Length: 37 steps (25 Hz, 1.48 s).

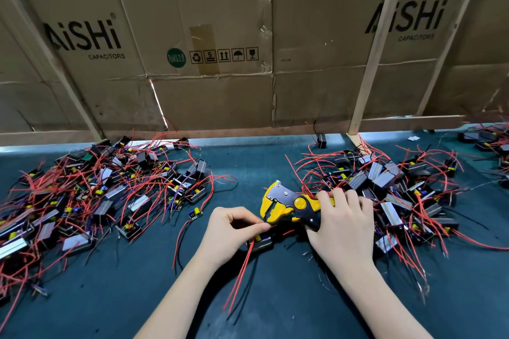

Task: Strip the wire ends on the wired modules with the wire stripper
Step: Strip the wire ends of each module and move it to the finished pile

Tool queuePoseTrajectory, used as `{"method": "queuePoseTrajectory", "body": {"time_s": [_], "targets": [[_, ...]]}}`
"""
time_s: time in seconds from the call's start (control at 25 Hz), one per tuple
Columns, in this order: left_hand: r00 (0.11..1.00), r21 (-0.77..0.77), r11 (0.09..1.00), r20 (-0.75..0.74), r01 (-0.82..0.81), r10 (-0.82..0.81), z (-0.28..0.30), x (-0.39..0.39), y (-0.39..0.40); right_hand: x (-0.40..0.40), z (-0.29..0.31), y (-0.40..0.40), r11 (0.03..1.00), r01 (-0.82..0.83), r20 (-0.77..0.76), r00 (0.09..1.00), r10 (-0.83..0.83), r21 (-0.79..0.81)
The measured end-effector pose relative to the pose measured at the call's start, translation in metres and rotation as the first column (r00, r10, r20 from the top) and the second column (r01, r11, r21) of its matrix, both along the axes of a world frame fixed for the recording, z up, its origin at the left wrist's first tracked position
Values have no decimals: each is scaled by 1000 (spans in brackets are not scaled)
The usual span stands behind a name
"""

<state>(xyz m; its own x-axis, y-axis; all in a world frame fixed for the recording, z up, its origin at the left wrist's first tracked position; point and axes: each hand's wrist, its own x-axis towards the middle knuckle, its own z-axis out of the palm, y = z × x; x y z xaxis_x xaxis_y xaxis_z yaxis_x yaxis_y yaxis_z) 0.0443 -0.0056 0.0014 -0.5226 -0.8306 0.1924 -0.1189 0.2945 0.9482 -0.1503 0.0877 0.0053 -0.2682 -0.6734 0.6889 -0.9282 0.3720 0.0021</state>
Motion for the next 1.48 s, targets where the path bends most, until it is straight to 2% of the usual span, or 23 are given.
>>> {"method": "queuePoseTrajectory", "body": {"time_s": [0.48,0.84,1.0,1.12,1.24,1.48], "targets": [[997,-1,1000,71,5,-5,0,1,-1,-3,1,-1,999,-38,-40,998,39,9],[999,4,1000,35,28,-28,2,3,0,-5,2,-1,996,-88,35,996,88,15],[997,31,999,58,42,-44,1,3,-1,-8,-5,-2,999,-34,-11,999,34,-27],[989,63,991,79,122,-127,0,6,-4,-10,-9,-2,999,22,-6,1000,-22,-49],[982,23,988,102,156,-157,1,8,-4,-13,-11,-2,998,44,44,998,-41,-55],[984,-98,989,153,111,-95,-4,7,-5,-13,-11,-1,998,54,55,997,-52,-38]]}}
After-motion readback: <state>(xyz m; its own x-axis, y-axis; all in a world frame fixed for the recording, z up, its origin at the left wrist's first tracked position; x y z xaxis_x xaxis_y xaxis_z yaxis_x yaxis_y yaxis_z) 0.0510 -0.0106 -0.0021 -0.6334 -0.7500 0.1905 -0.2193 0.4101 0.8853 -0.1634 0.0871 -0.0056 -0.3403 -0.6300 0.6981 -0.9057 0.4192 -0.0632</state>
